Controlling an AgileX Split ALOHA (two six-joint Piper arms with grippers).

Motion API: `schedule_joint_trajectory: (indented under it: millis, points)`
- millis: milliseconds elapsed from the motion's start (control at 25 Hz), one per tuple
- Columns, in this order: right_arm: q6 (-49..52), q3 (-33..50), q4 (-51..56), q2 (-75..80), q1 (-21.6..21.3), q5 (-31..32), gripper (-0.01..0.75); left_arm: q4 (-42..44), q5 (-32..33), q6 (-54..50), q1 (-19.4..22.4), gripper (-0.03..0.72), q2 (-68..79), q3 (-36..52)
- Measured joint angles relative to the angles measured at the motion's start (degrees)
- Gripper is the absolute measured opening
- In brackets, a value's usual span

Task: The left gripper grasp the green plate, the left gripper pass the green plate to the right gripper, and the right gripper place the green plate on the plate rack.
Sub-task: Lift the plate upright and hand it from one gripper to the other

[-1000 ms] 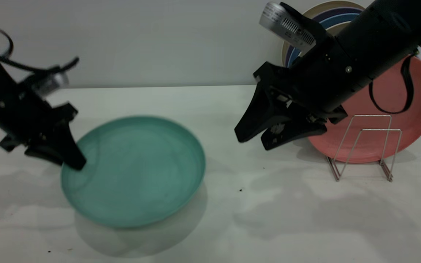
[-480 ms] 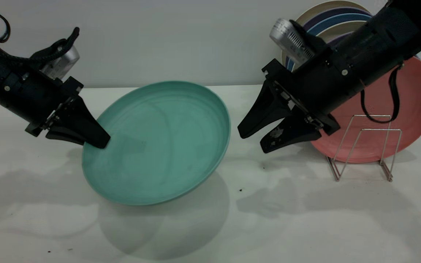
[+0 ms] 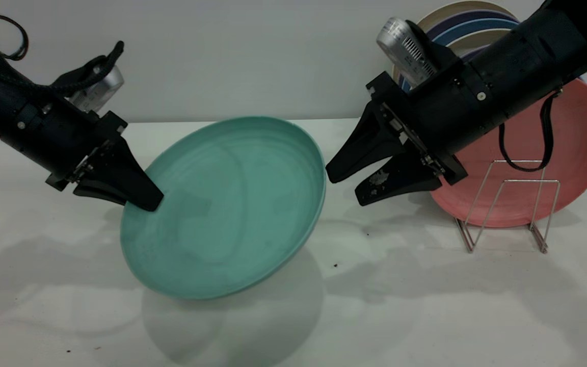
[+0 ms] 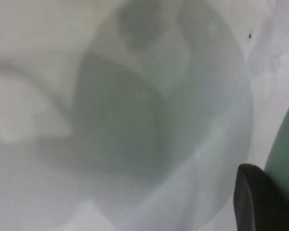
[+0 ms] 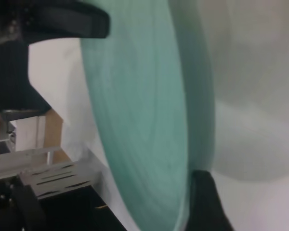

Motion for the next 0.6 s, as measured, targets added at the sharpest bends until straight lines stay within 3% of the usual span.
schedule_joint_trajectory:
  millis: [360, 600]
  points:
    - [-1.0, -0.1, 1.6, 0.0, -3.2, 3.9, 0.495, 2.7, 1.5, -0.9, -0.4, 0.02, 0.0, 0.0]
    - [-1.6, -0.1, 2.8, 0.0, -1.1, 4.1, 0.48, -0.2, 1.3, 0.3, -2.5, 0.02, 0.0, 0.0]
